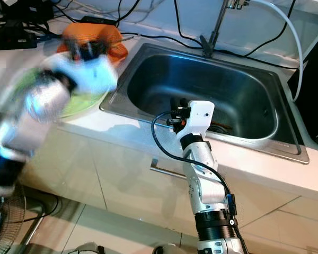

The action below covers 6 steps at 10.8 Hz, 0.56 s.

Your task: Kitchen organization

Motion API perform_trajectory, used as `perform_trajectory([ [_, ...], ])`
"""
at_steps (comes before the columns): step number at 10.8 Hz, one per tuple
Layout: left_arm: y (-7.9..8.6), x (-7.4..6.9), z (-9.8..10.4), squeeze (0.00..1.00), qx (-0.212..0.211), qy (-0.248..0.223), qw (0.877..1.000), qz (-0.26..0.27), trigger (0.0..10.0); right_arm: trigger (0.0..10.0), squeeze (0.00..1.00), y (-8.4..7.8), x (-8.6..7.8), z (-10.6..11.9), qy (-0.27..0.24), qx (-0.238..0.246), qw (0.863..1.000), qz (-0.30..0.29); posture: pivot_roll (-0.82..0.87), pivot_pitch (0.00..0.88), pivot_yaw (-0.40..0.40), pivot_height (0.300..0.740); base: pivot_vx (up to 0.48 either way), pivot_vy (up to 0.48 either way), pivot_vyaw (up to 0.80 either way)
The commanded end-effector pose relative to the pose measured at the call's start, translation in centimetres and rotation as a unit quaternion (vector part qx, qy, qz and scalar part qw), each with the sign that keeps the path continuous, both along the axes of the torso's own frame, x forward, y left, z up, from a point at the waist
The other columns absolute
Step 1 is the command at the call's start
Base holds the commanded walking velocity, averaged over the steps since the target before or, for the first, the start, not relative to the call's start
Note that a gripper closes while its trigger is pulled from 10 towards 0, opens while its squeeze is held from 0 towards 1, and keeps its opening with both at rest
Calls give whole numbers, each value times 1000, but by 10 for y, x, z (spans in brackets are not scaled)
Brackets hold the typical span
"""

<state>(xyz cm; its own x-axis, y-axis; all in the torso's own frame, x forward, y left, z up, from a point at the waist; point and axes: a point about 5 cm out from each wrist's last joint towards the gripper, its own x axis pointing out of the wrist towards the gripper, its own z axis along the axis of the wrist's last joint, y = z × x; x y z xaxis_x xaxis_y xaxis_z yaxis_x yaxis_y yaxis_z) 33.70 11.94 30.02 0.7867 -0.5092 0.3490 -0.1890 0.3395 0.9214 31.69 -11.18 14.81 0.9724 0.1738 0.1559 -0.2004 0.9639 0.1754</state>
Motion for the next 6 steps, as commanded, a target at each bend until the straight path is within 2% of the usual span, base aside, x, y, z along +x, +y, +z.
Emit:
perform_trajectory([
  [1, -12, -9, 15, 0, -19, -36, 998, -41, 0, 10000, 0, -5, -1, -3, 3, -3, 1000, -11, 16, 37, -86, 719, 0, 0, 0],
  [2, -22, -15, 23, 0, -49, -49, 995, -78, 0, 10000, 0, -6, -1, -3, 3, -3, 1000, -13, 16, 37, -86, 719, 0, 0, 0],
  [3, -27, -16, 22, 0, -91, -22, 989, -117, 10000, 10000, 0, -6, -1, -3, 3, -3, 1000, -13, 16, 37, -86, 719, 0, 0, 0],
  [4, -29, -14, 18, 0, -147, 19, 975, -163, 10000, 10000, 0, -5, 0, -3, 2, -3, 1000, -12, 12, 34, -85, 719, 0, 0, 0],
  [5, -48, -19, 15, 0, -258, 80, 938, -218, 10000, 10000, 0, -6, 0, -1, -1, -4, 1000, -13, 12, 34, -85, 719, 0, 0, 0],
  [6, -51, -19, 14, 0, -285, 107, 923, -234, 10000, 10000, 0, -6, 0, -1, -2, -5, 1000, -15, 3, 31, -80, 719, 0, 0, 0],
])
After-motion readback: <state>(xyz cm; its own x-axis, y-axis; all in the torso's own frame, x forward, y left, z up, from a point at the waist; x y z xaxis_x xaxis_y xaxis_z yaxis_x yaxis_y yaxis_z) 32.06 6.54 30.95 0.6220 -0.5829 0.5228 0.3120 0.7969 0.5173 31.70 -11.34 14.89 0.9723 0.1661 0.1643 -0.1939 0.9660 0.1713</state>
